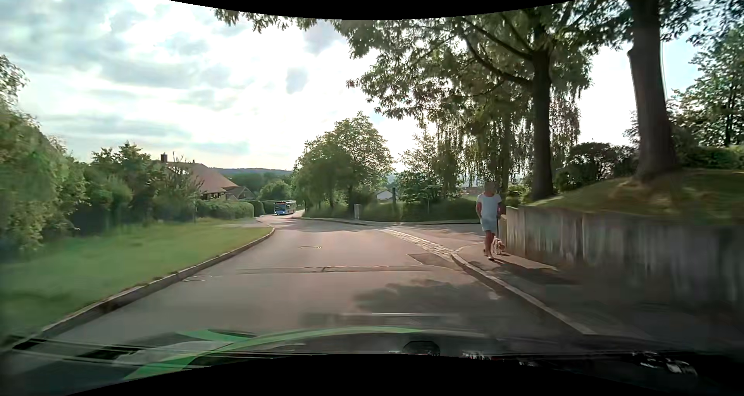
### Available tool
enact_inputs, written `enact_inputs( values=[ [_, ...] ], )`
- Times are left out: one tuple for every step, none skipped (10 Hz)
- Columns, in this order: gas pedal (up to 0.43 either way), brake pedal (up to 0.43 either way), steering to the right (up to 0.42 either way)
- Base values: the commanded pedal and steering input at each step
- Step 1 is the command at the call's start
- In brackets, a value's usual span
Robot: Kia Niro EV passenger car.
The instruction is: Follow the waypoints while adhering to traffic rules and regulations
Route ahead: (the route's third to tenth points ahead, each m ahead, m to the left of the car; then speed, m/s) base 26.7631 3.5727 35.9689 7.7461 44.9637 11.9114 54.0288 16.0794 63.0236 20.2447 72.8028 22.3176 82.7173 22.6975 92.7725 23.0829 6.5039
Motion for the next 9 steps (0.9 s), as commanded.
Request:
enact_inputs(
  values=[
    [0.000, 0.171, -0.053],
    [0.000, 0.177, -0.051],
    [0.000, 0.183, -0.048],
    [0.000, 0.189, -0.048],
    [0.000, 0.195, -0.039],
    [0.000, 0.195, -0.021],
    [0.000, 0.189, -0.007],
    [0.000, 0.183, 0.005],
    [0.000, 0.189, 0.010]
  ],
)
